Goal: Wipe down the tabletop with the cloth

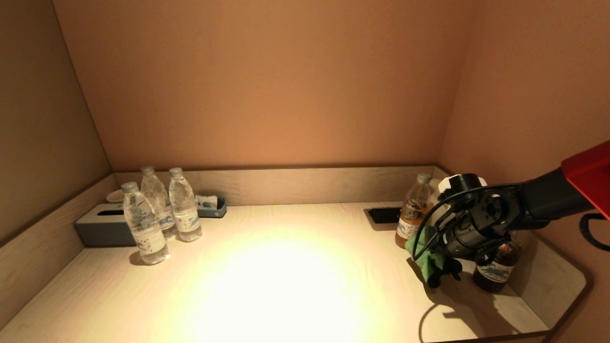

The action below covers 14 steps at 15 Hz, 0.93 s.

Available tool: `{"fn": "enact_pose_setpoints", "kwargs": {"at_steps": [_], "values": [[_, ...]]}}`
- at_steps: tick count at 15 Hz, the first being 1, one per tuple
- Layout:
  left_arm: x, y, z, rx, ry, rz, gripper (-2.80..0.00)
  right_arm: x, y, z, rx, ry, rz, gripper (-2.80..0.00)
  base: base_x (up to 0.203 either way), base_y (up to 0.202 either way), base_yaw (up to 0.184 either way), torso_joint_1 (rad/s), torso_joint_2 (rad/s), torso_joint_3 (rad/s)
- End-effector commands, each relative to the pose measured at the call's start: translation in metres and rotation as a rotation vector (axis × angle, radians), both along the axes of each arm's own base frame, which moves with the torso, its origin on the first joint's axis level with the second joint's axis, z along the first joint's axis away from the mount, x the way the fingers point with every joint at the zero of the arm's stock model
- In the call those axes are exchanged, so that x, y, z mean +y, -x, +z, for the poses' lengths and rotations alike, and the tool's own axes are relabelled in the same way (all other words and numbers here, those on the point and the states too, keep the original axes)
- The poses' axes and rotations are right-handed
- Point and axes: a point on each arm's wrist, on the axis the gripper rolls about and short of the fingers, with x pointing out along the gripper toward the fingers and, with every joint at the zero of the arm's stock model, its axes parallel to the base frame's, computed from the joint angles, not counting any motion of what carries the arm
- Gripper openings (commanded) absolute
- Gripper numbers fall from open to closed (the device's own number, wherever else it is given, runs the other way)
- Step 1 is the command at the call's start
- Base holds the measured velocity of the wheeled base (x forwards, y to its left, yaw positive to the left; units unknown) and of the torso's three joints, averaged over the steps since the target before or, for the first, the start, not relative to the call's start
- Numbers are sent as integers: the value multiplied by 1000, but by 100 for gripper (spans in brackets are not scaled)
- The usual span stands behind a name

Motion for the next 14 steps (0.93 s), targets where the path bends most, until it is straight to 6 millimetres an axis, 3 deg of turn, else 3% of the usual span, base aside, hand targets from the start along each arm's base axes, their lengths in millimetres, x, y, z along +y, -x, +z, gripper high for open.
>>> {"fn": "enact_pose_setpoints", "kwargs": {"at_steps": [1,2,3,6,10,12,14], "values": [[0,0,0,1,0,0,-280,6,0,-4,13,1,14,-280,0,0,0,0,0,0],[0,0,0,1,0,1,-280,8,0,-5,16,-1,19,-280,0,0,0,0,0,0],[0,0,0,1,0,0,-280,8,-1,-5,18,0,19,0,0,0,0,0,0,0],[0,0,0,2,0,1,-280,8,0,-6,20,0,17,0,0,0,0,0,0,0],[0,0,0,2,0,0,-280,8,9,10,-17,6,16,0,0,0,0,0,0,0],[0,0,0,1,0,1,-280,11,20,29,-65,4,27,0,0,0,0,0,0,0],[0,0,0,1,0,-1,-280,18,45,68,-177,10,70,0,0,0,0,0,0,0]]}}
